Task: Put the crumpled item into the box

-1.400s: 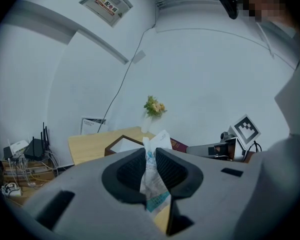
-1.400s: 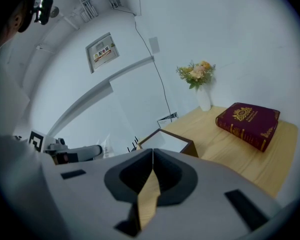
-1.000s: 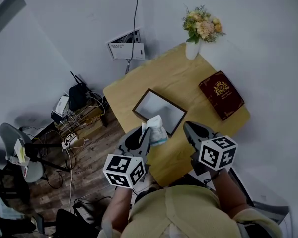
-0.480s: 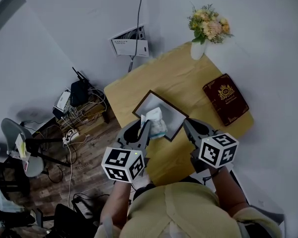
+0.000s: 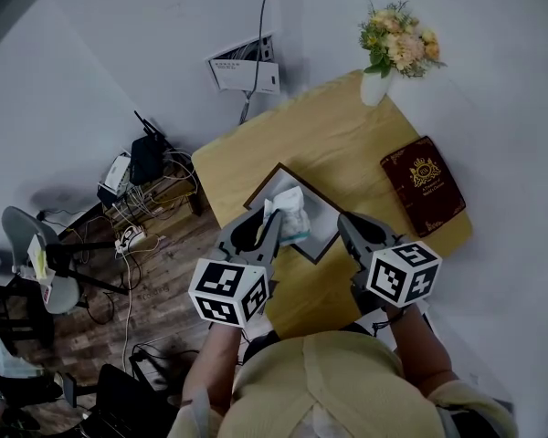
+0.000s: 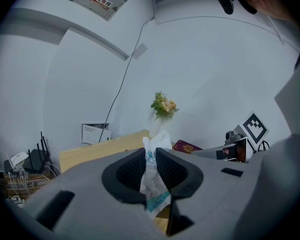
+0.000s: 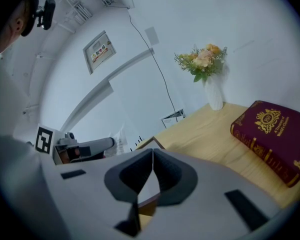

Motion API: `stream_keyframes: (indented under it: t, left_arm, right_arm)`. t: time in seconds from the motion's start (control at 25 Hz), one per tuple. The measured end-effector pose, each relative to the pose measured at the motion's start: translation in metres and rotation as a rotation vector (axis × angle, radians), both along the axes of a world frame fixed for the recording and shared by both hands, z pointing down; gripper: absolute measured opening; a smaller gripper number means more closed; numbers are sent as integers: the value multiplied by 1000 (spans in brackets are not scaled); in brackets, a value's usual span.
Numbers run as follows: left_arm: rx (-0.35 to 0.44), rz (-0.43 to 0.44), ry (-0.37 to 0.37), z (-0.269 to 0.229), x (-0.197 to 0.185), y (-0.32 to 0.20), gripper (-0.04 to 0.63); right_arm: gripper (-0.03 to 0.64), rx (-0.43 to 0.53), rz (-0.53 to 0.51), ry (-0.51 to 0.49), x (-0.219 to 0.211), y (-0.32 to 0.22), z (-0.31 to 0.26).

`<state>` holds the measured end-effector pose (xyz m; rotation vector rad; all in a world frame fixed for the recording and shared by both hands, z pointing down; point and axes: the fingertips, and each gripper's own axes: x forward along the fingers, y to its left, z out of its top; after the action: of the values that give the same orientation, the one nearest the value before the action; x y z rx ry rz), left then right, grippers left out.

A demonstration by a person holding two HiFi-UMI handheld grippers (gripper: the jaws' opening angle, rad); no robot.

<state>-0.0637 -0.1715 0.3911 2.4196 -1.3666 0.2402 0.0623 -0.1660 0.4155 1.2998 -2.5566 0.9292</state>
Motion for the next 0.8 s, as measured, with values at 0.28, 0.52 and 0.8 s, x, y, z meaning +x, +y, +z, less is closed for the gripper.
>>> stream_keyframes:
  t: [0.28, 0.52, 0.8]
  left_arm:
    - [0, 5, -39, 6, 5, -14, 80]
    - [-11, 21, -69, 12, 9, -23, 80]
    - [-22, 78, -154, 22, 19, -28, 80]
  right_arm:
    - [29, -21, -4, -6, 3, -8, 8]
    - [29, -31, -23, -12, 1, -12, 10]
    - [29, -46, -25, -19, 1, -15, 15]
